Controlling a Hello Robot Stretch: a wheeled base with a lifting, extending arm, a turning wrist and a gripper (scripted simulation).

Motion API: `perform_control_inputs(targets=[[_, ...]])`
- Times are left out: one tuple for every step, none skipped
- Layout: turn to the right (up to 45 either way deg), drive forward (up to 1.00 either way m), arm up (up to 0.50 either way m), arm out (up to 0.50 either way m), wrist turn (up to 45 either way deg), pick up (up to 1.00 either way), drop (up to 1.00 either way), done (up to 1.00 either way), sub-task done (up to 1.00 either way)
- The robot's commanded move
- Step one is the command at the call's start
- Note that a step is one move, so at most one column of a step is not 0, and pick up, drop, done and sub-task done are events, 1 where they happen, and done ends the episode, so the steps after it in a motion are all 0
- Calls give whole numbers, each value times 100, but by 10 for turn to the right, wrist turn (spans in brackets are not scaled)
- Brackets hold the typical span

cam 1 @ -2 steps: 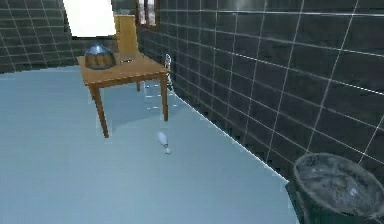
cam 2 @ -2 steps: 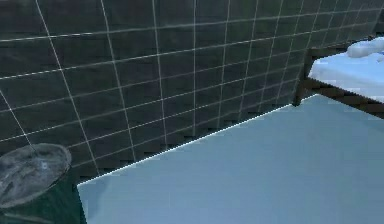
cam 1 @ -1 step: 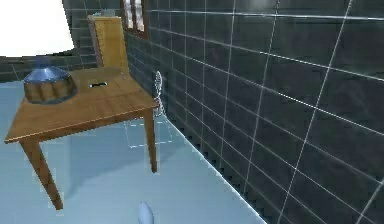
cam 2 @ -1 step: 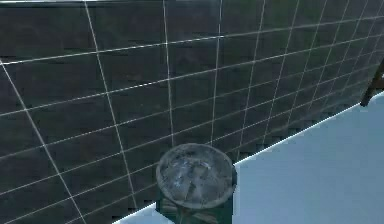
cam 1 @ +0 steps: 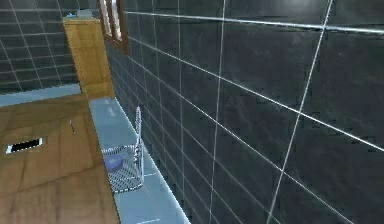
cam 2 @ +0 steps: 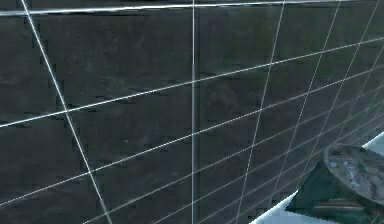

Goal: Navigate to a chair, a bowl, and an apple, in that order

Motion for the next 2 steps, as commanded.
perform_control_inputs(targets=[[0, 10, 0, 0, 0, 0, 0, 0, 0], [-240, 0, 0, 0, 0, 0, 0, 0, 0]])
